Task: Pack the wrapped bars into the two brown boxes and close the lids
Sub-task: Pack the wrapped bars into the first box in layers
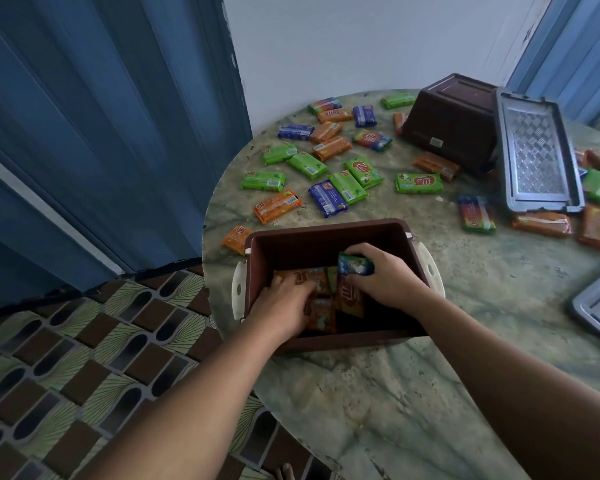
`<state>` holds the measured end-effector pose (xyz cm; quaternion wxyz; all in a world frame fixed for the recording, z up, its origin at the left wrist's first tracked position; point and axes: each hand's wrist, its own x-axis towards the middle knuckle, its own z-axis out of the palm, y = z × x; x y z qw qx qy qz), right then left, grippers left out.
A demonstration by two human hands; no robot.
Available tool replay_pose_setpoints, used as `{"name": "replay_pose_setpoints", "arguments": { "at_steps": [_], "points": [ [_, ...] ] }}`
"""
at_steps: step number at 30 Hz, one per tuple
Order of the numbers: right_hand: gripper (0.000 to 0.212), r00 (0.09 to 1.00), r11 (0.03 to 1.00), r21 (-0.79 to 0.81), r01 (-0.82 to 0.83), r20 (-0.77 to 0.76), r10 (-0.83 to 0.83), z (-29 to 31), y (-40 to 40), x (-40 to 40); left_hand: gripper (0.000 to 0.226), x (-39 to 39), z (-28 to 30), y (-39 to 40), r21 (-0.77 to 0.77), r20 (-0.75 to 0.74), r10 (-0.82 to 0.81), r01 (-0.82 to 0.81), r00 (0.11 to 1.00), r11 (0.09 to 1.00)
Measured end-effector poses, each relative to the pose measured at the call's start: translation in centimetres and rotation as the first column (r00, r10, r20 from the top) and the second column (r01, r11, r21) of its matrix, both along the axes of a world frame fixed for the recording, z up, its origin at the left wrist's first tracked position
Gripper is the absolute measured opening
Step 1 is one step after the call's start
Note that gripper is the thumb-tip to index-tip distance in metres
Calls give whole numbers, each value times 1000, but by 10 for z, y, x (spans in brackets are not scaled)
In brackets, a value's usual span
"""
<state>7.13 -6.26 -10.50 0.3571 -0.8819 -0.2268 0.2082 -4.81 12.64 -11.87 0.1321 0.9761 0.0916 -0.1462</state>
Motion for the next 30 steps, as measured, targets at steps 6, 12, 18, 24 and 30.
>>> {"name": "replay_pose_setpoints", "arguments": {
  "at_steps": [6,12,18,24,30],
  "points": [
    [38,996,988,-139,63,66,-54,-10,3,2,43,0,0,-3,51,7,37,-37,999,998],
    [79,957,942,-322,-99,227,178,-15,3,-5,65,1,1,-3,44,-72,-28,31,997,999],
    [59,816,685,-665,-299,194,544,-16,-1,-7,64,2,-1,-3,69,-72,-23,28,997,997],
    [49,755,693,-685,-224,328,568,-7,4,-7,67,1,-1,-3,76,-47,-17,20,999,997],
    [78,830,645,-697,-313,129,542,-8,13,-6,65,2,-3,-2,71,-27,-22,23,999,997]
  ]
}}
